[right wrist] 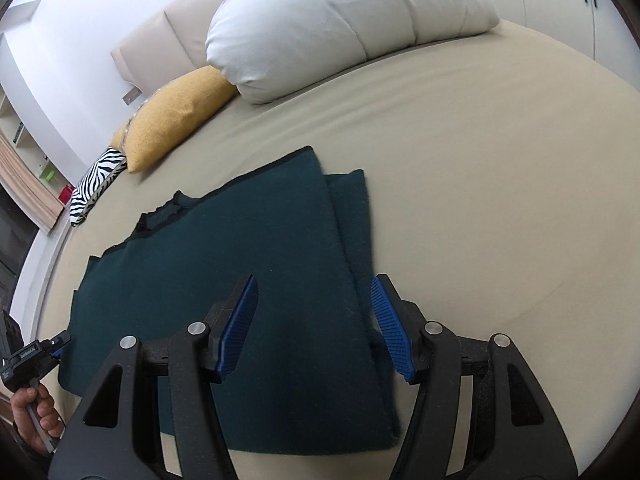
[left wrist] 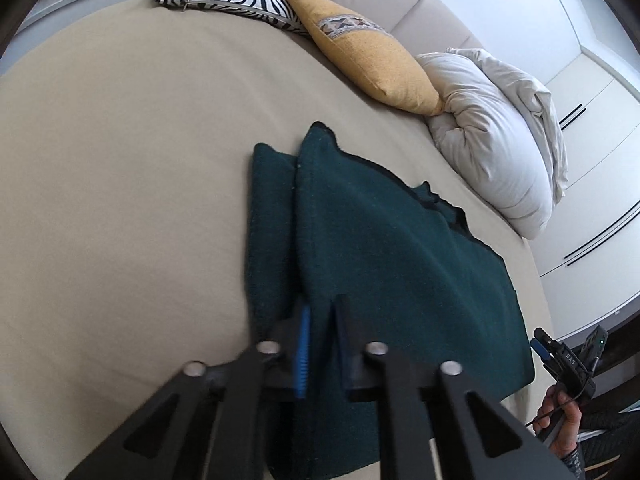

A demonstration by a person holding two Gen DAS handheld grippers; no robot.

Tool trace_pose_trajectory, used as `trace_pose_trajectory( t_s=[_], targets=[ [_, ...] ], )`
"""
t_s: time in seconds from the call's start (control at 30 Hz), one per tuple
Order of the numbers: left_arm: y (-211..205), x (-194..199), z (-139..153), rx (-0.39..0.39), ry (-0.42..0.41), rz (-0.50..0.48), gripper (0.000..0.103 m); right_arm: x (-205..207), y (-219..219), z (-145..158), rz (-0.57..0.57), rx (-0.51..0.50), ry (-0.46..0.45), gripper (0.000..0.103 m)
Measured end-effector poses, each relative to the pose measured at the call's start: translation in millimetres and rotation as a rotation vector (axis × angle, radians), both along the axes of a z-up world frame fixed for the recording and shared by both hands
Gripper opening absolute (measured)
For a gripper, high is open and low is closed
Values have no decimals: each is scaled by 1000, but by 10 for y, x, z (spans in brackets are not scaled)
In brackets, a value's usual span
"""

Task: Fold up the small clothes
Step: 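Release the hem with the right gripper while the left gripper pinches the folded edge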

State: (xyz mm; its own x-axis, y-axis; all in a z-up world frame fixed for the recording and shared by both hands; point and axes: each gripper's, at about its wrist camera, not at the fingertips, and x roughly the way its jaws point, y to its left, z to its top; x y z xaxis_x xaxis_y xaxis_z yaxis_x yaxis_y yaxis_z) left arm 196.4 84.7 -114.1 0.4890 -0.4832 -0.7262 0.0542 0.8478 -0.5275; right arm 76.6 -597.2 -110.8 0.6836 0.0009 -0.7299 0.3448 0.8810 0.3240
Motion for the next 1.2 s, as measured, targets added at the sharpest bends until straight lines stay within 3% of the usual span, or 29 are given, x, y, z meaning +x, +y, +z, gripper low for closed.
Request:
trace_pose_trajectory(
  t_s=[0.2,0.33,0.43,0.8,0.97,1.1,1.2],
  targets=[
    [4,-166,86,19,-35,12,7,-45,-4,-185,25,-18,91,56],
    [46,-260,15,30,-32,22,7,-132,35,-203,33,-41,80,56],
    [109,-265,-139,-13,-9,28,7,-172,40,-191,33,-50,77,56],
    [42,-286,-112,31,-22,14,8,-453,7,-116,29,-53,50,55],
    [26,-279,-99,38,-18,11,8,-477,31,-129,43,-75,63,44],
    [30,-279,-101,38,-15,11,8,-519,-62,-143,28,-55,71,9],
    [27,-277,-96,37,-9,9,8,-549,-103,-137,29,-55,69,5]
  ],
)
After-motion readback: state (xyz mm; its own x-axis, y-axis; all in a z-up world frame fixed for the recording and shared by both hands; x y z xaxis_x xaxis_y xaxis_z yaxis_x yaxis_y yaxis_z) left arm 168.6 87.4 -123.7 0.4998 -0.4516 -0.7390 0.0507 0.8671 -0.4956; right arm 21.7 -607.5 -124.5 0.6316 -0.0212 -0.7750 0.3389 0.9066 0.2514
